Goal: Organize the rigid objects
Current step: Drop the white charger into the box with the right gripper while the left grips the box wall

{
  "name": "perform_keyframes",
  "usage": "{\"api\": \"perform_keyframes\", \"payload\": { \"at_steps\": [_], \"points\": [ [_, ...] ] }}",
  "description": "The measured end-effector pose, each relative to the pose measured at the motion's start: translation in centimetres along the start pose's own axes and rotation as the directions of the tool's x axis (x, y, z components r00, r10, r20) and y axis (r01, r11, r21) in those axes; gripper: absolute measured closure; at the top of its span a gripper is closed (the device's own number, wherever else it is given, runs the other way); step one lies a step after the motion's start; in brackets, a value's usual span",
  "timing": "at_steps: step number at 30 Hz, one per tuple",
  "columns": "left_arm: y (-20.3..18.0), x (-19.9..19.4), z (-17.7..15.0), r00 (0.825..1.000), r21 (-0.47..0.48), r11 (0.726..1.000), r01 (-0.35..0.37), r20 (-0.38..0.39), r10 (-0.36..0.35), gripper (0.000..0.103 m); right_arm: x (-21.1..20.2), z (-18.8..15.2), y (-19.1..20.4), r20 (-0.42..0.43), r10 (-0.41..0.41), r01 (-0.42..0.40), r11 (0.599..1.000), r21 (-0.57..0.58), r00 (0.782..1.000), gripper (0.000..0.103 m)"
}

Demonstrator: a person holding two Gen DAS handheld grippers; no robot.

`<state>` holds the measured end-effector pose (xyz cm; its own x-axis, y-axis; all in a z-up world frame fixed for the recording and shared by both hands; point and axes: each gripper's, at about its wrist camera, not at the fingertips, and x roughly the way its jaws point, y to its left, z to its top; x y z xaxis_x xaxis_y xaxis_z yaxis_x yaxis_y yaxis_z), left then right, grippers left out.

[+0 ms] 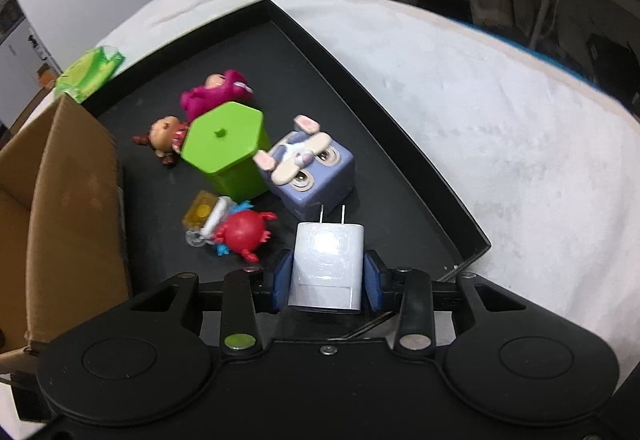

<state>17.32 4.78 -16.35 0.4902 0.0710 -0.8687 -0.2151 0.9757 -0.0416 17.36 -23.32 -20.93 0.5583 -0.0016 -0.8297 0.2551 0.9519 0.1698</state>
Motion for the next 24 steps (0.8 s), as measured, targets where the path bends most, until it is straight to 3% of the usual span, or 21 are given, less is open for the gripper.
{"api": "perform_keyframes", "payload": {
  "at_steps": [13, 24],
  "points": [
    [0.3, -0.5, -0.5, 1.0, -0.046, 0.999, 0.003, 0.002, -0.003, 0.093, -4.5, 0.7, 1.5, 0.076, 0.095, -0.09, 0.994, -0.065, 0.993, 0.066],
    [0.7, -0.5, -0.4, 1.0, -0.093, 0.995, 0.024, -0.005, -0.024, 0.091, -7.9, 1.7, 3.7, 0.141, 0.135, -0.12, 0.986, -0.112, 0.981, 0.066]
  ]
}}
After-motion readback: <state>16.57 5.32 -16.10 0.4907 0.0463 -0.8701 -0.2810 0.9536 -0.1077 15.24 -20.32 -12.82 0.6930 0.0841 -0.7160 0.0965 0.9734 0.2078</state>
